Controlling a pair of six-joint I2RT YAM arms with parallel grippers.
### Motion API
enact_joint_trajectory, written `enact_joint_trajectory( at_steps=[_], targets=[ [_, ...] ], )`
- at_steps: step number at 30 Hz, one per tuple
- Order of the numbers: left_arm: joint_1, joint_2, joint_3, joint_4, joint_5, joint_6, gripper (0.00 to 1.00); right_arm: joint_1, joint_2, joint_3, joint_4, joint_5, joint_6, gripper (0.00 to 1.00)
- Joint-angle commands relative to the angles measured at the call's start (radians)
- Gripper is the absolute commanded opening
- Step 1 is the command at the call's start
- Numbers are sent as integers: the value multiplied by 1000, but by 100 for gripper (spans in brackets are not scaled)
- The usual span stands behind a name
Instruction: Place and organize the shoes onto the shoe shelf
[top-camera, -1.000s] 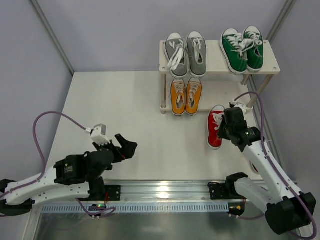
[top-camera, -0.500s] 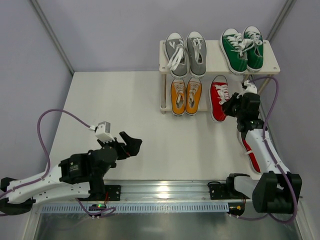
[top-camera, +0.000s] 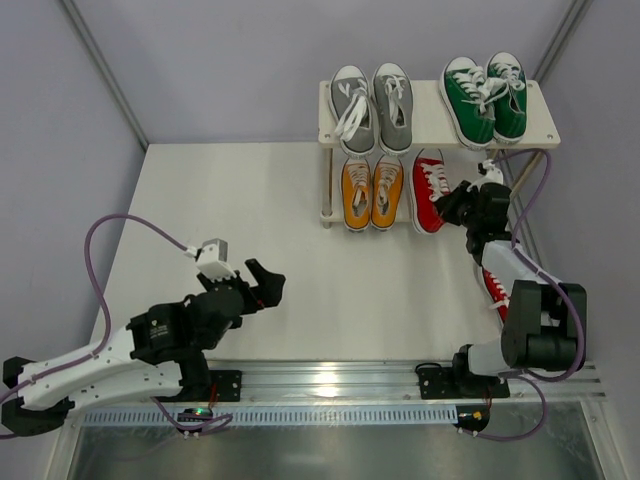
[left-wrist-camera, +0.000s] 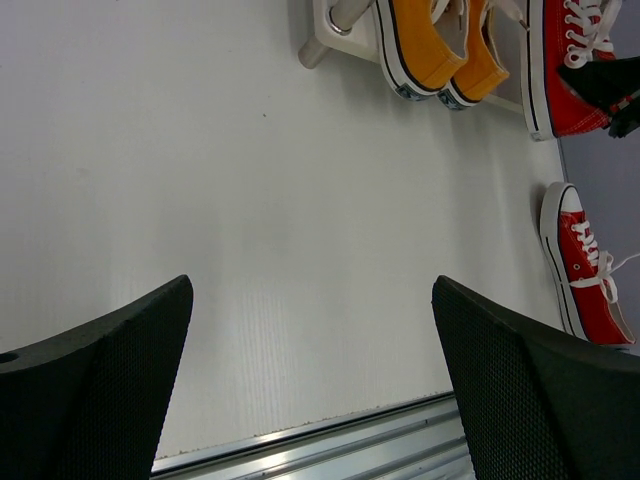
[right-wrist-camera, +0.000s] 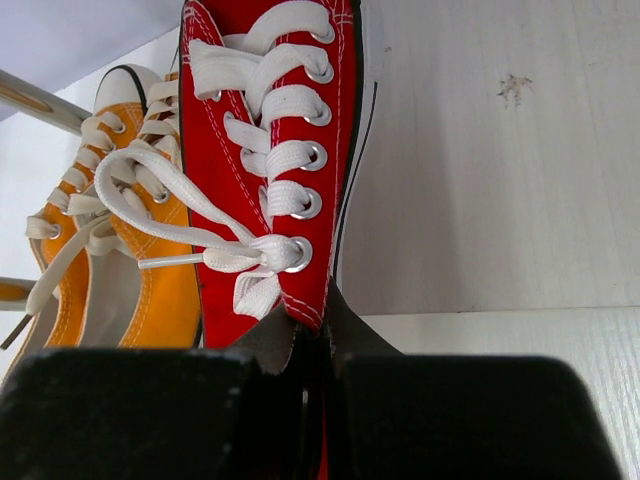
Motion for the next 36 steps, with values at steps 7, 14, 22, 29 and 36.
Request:
enact_joint_trajectory(
  at_steps=[7, 14, 22, 29, 36],
  targets=[
    [65, 23, 36, 69, 51, 37, 100, -8, 62, 99, 187, 66, -46, 4],
    [128, 61, 42, 97, 123, 61, 100, -7, 114, 142, 190, 152, -61, 4],
    [202, 95, 45, 132, 199, 84, 100, -5, 142, 126, 197, 133, -81, 4],
    [236, 98, 39, 149, 236, 87, 100, 8, 146, 137, 173, 105, -101, 4],
    [245, 71, 21, 149, 236, 81, 100, 38, 127, 128, 157, 108, -104, 25]
  ],
)
